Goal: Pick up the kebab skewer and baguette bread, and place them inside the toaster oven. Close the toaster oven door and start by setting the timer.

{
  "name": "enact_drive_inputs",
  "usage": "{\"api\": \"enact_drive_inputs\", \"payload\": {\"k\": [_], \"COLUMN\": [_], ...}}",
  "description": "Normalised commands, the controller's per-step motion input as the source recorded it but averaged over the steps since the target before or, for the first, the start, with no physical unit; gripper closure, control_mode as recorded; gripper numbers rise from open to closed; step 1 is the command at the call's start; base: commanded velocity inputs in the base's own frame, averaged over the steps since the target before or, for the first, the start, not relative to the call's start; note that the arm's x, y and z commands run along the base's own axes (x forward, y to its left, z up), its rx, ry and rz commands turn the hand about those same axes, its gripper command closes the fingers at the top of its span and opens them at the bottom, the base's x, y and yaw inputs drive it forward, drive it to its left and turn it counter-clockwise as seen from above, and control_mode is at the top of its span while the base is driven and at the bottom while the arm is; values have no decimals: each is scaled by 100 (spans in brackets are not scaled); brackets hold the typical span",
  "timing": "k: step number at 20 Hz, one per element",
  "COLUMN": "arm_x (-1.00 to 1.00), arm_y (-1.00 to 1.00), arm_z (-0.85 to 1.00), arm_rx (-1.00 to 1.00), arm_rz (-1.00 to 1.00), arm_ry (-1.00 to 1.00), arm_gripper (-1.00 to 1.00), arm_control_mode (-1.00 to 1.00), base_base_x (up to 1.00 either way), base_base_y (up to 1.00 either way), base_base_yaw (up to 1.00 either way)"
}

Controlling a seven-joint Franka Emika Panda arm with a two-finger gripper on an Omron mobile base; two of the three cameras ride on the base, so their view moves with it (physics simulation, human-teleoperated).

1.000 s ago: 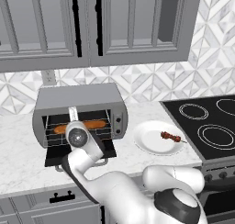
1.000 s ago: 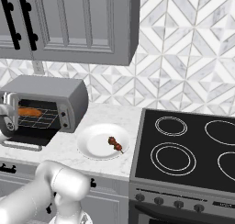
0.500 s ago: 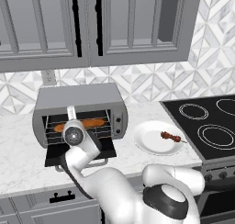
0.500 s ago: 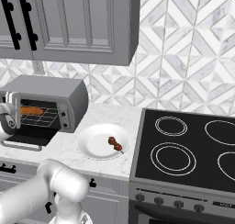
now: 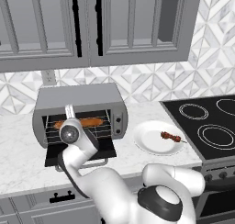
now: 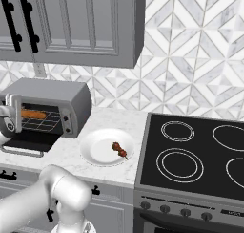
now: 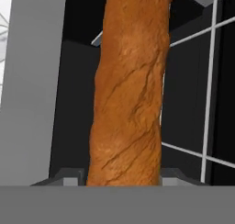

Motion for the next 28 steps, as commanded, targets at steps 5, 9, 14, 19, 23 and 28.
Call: {"api": "enact_drive_inputs", "payload": {"k": [5, 9, 14, 19, 23, 28], "arm_x": [-7, -24, -50, -46, -60, -50], "arm_y": [0, 0, 0, -8, -53, -90], "arm_z": [-4, 0, 0, 29, 76, 67], "arm_rx": [0, 0, 0, 0, 0, -11], "arm_rz": [-5, -4, -2, -1, 0, 1], "arm_ry": [0, 0, 0, 1, 34, 41], "arm_gripper": [-100, -100, -100, -100, -100, -100], "arm_control_mode": [-100, -100, -100, -100, -100, -100], "base_base_x": [0, 0, 0, 0, 0, 0], "base_base_y": [0, 0, 0, 0, 0, 0], "base_base_yaw": [0, 0, 0, 0, 0, 0]}}
